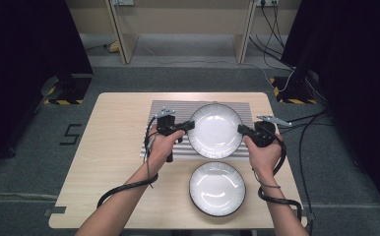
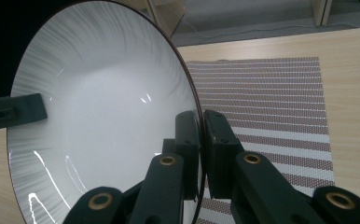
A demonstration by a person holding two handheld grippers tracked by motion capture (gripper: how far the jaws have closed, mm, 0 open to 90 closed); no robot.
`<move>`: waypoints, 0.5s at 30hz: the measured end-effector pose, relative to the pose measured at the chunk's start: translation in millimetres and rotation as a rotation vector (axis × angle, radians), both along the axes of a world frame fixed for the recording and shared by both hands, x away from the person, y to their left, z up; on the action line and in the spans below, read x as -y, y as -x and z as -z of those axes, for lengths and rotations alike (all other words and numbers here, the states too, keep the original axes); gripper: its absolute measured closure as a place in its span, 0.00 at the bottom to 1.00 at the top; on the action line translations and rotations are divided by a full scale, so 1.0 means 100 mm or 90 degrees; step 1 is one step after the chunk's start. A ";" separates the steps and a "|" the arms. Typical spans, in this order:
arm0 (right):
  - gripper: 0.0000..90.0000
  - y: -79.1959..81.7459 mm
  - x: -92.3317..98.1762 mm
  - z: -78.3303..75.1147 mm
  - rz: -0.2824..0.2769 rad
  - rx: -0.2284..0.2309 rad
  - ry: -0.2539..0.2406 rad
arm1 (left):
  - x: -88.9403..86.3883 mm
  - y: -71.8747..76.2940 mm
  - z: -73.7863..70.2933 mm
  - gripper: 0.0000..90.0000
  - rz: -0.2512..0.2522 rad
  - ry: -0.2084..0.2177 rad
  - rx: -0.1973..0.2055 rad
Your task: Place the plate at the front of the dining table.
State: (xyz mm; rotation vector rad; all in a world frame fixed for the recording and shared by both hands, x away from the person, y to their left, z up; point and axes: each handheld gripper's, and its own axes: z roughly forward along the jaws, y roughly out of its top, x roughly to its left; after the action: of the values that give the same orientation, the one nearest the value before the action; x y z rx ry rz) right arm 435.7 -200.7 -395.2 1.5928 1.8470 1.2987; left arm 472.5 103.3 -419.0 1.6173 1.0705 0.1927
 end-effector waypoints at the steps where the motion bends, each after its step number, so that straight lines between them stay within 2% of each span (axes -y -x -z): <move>1: 0.95 -0.01 0.00 0.00 0.000 -0.001 0.000 | 0.00 -0.01 0.00 0.94 0.000 -0.002 -0.001; 15: 0.95 -0.07 -0.01 -0.02 0.001 -0.002 0.001 | 0.00 -0.06 -0.02 0.94 -0.005 -0.002 0.000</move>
State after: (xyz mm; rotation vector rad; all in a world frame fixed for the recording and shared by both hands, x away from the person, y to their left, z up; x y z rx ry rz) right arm 442.7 -199.6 -393.6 1.5956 1.8476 1.2945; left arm 478.2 103.5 -417.0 1.6160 1.0778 0.1998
